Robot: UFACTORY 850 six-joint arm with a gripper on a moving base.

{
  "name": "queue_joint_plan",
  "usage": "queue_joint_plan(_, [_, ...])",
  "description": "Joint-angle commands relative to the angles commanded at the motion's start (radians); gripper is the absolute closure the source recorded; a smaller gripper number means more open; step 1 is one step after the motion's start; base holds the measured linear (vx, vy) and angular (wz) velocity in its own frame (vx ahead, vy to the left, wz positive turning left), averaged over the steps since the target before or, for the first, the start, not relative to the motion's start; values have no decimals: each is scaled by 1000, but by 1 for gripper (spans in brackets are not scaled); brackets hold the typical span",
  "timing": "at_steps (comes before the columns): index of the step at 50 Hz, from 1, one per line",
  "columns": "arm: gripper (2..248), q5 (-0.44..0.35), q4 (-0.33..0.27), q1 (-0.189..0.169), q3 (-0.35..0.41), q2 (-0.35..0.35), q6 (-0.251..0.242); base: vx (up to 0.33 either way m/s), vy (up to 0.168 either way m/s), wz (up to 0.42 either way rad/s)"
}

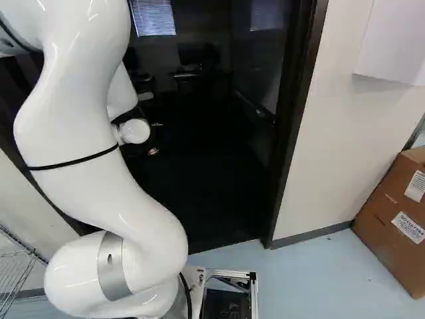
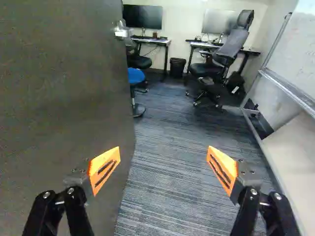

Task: Open the door and move inside

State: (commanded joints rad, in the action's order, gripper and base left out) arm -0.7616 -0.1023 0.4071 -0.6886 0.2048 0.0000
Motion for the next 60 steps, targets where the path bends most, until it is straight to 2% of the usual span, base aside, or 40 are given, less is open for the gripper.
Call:
queue_joint_plan(27, [3,0,47,-48,146,-133,0,0,0,0])
queue_joint_plan(60, [3,0,50,-119,316,-302,0,0,0,0])
